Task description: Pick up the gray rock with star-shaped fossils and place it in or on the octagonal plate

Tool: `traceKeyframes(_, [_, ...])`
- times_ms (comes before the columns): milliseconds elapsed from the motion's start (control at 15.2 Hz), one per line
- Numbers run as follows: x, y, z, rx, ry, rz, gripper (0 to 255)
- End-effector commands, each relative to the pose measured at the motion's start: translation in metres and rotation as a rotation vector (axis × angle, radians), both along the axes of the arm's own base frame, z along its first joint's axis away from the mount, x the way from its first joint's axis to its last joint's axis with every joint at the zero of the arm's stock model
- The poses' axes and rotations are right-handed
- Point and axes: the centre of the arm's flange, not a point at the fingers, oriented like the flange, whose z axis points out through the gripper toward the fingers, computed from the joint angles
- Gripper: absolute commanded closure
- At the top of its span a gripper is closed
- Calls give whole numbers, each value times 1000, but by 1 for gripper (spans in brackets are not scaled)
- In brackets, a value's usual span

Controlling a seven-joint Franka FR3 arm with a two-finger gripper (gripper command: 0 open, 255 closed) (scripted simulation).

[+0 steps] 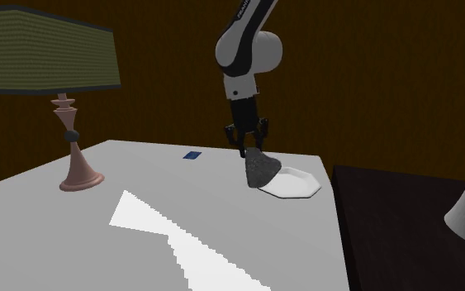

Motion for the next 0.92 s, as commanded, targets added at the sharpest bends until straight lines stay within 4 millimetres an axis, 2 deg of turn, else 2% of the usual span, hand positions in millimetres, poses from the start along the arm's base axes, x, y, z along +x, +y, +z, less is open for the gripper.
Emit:
traceKeyframes(0, [-23, -15, 1, 1, 2, 0, 255])
traceKeyframes(132, [-43, -32, 1, 1, 2, 0, 255])
traceKeyframes(198, [-63, -49, 1, 1, 2, 0, 255])
traceKeyframes(858, [-63, -49, -52, 1, 2, 0, 255])
